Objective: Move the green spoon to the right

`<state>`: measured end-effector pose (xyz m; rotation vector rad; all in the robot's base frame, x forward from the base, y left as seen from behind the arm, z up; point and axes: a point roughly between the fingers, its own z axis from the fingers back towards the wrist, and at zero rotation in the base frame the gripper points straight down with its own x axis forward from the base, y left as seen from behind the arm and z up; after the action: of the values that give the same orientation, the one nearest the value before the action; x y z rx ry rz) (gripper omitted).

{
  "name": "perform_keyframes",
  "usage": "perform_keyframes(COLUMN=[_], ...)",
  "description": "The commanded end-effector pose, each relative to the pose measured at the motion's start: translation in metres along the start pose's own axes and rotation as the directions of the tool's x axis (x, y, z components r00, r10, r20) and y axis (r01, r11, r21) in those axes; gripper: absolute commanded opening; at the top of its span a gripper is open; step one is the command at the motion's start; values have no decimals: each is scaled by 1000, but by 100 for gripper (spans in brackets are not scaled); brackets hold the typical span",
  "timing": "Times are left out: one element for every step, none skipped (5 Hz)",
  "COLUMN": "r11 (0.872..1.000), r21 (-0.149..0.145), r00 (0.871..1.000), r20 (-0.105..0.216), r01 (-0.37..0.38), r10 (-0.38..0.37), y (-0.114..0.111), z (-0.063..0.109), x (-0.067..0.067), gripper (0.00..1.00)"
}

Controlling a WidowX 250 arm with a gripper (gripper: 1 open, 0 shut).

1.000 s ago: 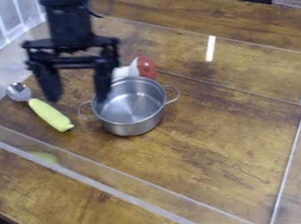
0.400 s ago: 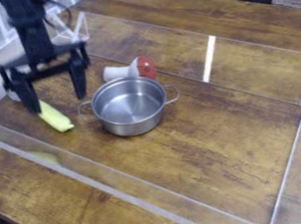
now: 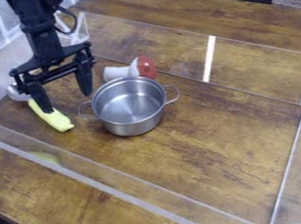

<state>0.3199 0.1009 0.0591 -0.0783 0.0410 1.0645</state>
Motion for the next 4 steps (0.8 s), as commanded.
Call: perform_keyframes(r11=[996, 989, 984, 980], r21=[-38, -38, -34, -30], r00=[996, 988, 983, 980], r20=[42, 41, 41, 40], r01=[-76, -146, -178, -194], r10=[78, 148, 179, 195], y=[2, 7, 12, 14], z=[15, 11, -7, -16], x=[10, 12, 23, 34], gripper=[100, 100, 100, 100])
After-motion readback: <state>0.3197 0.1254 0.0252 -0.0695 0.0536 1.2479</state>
